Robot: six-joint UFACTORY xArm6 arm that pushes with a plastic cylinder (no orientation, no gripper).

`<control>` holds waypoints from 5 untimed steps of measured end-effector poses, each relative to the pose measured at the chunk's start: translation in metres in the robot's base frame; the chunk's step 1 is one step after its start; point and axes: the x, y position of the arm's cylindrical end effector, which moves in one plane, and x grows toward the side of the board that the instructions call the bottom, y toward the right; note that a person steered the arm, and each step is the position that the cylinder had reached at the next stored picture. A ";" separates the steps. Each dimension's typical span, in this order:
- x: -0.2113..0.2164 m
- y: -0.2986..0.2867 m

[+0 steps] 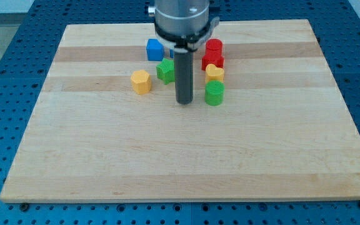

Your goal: Push the green circle to left a bit

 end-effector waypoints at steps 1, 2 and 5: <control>0.039 0.018; 0.040 0.071; -0.013 0.131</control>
